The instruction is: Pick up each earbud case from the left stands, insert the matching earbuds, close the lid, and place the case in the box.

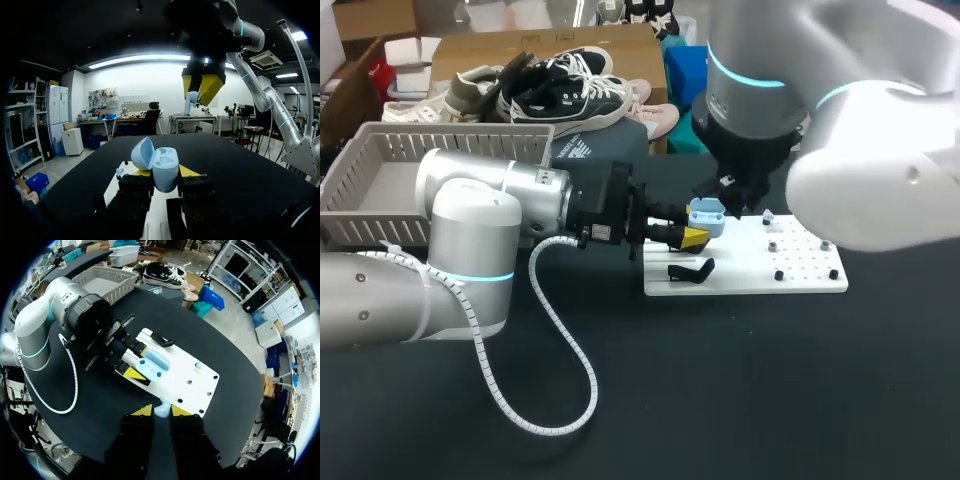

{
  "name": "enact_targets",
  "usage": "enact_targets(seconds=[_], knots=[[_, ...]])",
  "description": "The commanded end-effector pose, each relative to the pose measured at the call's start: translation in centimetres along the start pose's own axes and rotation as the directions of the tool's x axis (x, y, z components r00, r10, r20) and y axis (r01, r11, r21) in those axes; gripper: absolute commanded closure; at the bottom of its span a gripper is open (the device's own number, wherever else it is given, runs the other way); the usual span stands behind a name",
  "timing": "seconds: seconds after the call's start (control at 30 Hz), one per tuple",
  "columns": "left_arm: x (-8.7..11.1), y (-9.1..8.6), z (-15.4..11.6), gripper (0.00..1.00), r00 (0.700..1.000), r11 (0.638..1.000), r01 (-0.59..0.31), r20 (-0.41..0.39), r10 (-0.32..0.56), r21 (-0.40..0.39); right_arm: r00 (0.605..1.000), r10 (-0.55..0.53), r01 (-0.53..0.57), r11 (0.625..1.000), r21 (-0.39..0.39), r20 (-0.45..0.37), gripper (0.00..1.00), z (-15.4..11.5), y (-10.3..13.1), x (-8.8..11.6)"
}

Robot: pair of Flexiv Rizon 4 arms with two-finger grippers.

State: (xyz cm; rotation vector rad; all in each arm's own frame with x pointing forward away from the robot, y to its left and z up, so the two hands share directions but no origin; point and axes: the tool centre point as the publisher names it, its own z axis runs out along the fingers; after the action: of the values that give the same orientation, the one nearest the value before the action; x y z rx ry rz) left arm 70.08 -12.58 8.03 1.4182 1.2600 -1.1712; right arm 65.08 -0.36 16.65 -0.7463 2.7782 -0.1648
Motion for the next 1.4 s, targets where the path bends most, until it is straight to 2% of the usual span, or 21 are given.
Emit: enact_targets(seconds=[0.03,0.57,0.7,0.8,0.93,1.07,1.2,1.4], knots=[[0.0,0.0,0.0,1.00,1.000,1.000,-0.001,0.000,0.001,-0.003,0.998,-0.001,0.000,1.000,-0.021,-0.060,1.00,0.0,-0.3,-0.4],[0.0,0.0,0.0,1.00,1.000,1.000,-0.001,0.000,0.001,-0.003,0.998,-0.001,0.000,1.000,-0.021,-0.060,1.00,0.0,-0.3,-0.4],[0.0,0.0,0.0,1.00,1.000,1.000,-0.001,0.000,0.001,-0.003,0.984,0.152,-0.151,0.988,0.011,-0.092,1.00,0.0,-0.4,-0.9],[0.0,0.0,0.0,1.00,1.000,1.000,-0.001,0.000,0.001,-0.003,0.950,0.296,-0.296,0.955,0.016,-0.098,1.00,-0.2,-0.3,-1.5],[0.0,0.0,0.0,1.00,1.000,1.000,-0.001,0.000,0.001,-0.003,0.929,0.356,-0.346,0.933,0.099,-0.105,1.00,0.0,0.2,-1.9],[0.0,0.0,0.0,1.00,1.000,1.000,-0.001,0.000,0.001,-0.003,0.906,0.410,-0.394,0.908,0.142,-0.103,1.00,0.4,0.5,-2.5],[0.0,0.0,0.0,1.00,1.000,1.000,-0.001,0.000,0.001,-0.003,0.884,0.454,-0.444,0.890,0.106,-0.109,1.00,0.7,0.7,-2.7],[0.0,0.0,0.0,1.00,1.000,1.000,-0.001,0.000,0.001,-0.003,0.883,0.456,-0.445,0.888,0.112,-0.112,1.00,0.8,0.7,-2.4]])
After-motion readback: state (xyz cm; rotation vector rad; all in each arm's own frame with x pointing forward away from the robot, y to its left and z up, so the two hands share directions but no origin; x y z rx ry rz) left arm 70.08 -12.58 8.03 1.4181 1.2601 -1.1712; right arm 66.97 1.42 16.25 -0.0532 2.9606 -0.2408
